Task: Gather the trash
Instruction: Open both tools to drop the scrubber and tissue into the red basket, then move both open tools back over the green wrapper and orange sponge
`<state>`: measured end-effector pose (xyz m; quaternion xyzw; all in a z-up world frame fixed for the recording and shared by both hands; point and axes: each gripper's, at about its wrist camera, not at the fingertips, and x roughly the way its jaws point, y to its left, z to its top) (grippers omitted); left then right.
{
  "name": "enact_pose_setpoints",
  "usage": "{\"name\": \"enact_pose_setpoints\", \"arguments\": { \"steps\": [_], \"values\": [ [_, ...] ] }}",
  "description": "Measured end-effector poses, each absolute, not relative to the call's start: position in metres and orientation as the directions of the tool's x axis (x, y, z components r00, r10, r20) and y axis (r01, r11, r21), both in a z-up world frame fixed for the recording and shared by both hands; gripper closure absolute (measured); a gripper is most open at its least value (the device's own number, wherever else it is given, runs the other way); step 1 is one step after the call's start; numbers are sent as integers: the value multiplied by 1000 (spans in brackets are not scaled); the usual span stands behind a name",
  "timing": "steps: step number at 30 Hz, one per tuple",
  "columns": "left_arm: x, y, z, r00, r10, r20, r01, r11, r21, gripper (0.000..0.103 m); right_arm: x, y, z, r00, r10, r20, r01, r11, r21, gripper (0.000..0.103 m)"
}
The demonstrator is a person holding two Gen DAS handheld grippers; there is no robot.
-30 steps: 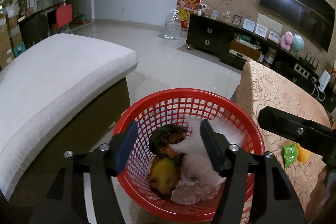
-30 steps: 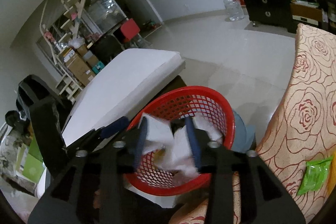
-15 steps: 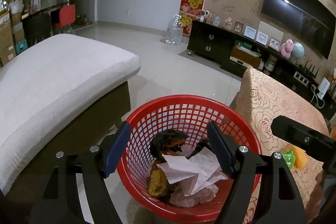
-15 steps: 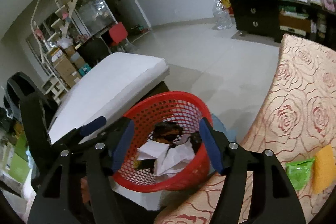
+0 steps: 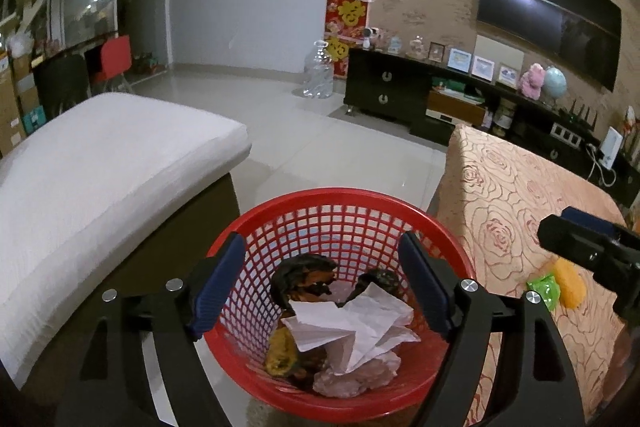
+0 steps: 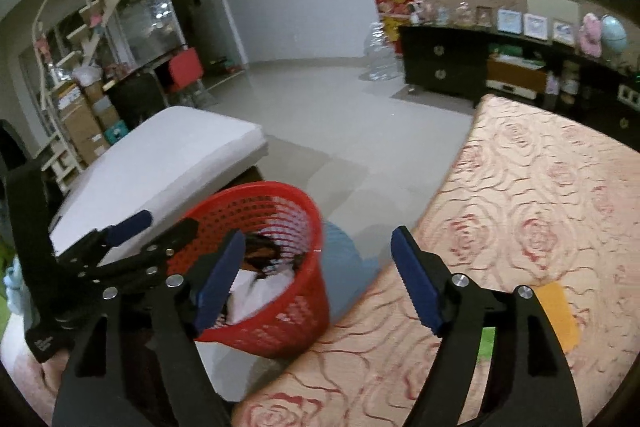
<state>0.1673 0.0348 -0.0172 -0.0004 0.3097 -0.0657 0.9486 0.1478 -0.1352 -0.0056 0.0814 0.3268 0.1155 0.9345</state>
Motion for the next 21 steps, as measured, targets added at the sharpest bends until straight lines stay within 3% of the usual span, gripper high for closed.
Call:
{"name": "enact_pose_setpoints", "arguments": {
  "steps": [7,21],
  "values": [
    [164,24,-17,797,-152,-585,159,986,-40,25,125,-169,-9,799,141,-585,-50,984,169,18],
    [152,-3,-20,788,-192,-585,228,974,-12,22,73,-245,-26,798,-67,-598,179,975,130,11]
  ]
}}
